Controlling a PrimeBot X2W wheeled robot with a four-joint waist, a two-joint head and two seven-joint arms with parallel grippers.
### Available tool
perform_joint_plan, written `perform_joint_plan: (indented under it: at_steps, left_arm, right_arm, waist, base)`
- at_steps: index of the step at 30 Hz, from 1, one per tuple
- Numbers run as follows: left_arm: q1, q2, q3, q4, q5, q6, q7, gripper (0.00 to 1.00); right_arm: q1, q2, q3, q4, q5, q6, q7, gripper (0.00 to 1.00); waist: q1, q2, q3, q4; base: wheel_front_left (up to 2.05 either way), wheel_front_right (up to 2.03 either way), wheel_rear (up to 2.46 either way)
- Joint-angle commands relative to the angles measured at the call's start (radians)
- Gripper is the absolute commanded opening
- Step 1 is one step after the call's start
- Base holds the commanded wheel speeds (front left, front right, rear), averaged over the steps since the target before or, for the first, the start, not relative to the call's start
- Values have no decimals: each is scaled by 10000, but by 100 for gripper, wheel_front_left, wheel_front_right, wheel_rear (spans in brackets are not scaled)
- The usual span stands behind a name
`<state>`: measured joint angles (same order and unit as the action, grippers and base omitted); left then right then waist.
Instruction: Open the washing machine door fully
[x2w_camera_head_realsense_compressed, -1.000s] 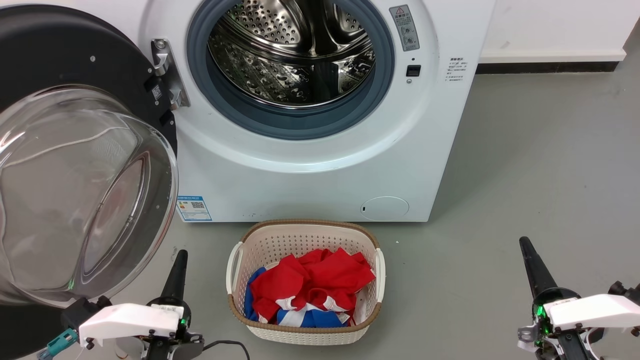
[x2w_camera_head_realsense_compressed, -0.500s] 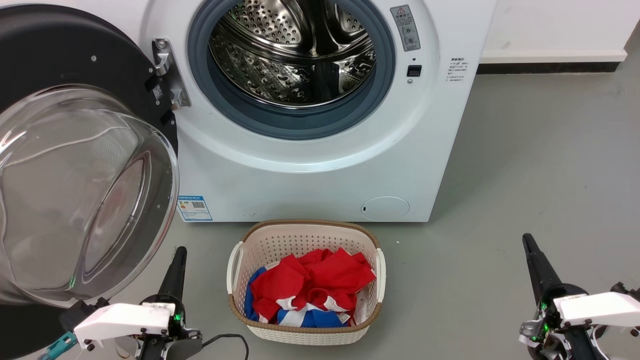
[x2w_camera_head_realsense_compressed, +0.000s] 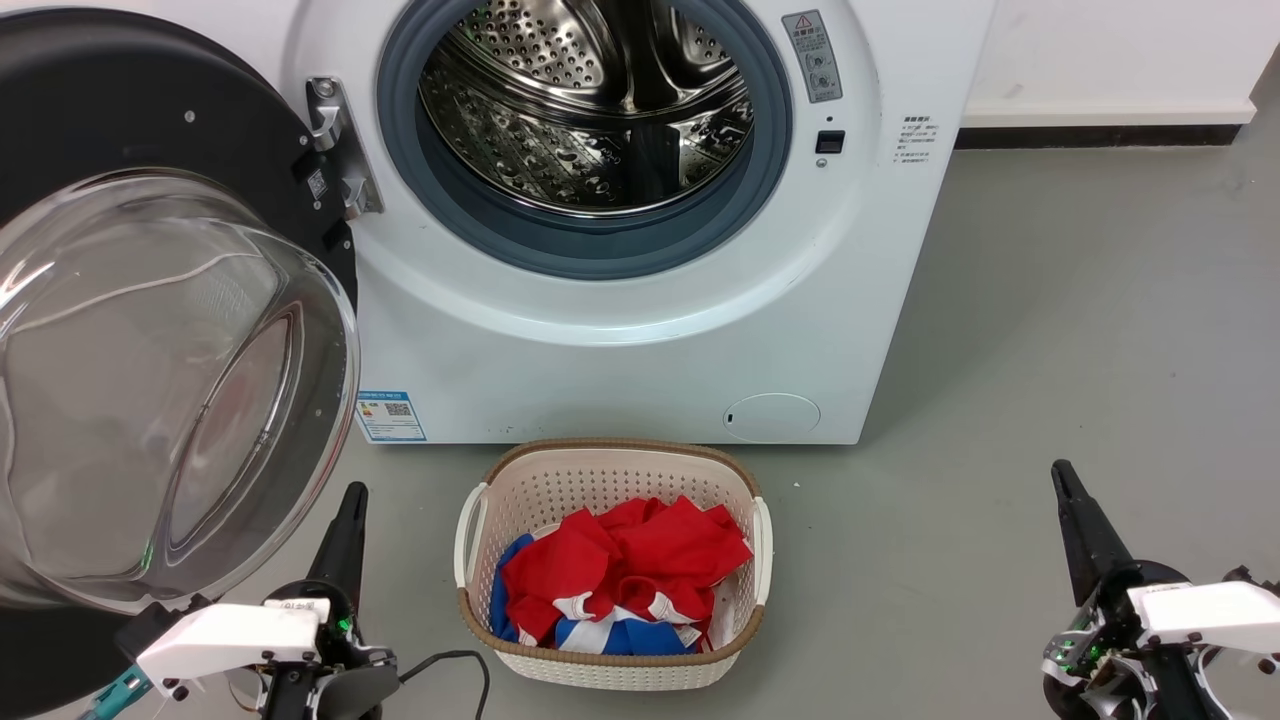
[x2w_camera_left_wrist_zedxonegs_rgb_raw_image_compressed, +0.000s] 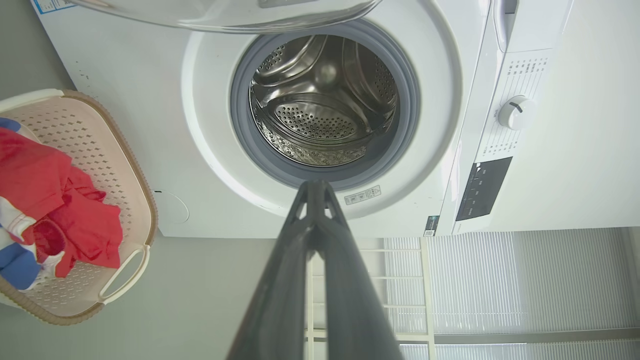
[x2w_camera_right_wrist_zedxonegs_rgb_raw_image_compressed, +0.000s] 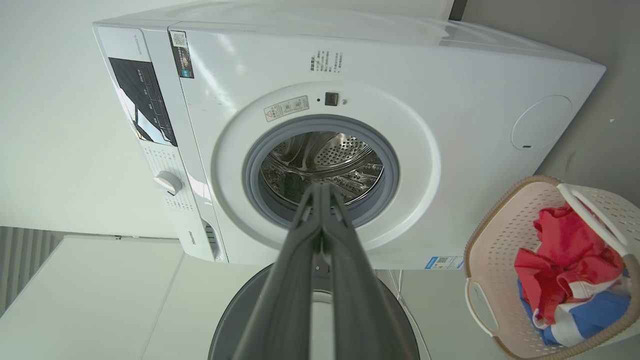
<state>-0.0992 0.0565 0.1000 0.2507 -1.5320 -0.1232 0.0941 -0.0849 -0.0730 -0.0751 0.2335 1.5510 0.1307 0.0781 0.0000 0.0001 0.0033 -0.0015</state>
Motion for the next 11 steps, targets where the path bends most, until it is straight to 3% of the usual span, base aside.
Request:
perform_joint_plan:
  at_steps: [1,11]
  left_arm:
    - [-116,-12,35,-47,-148,-48,53,0]
    - [-134,-85,179,-70,-806,-101,236,0]
  right_arm:
    - [-209,1,-18,22,155,1,13,0]
    - [-275,34,-123,116,845,0,159,0]
  waist:
    - [0,-1,0,1]
    - [0,-1,-2,15]
  base:
    - [0,0,0]
    - [0,0,0]
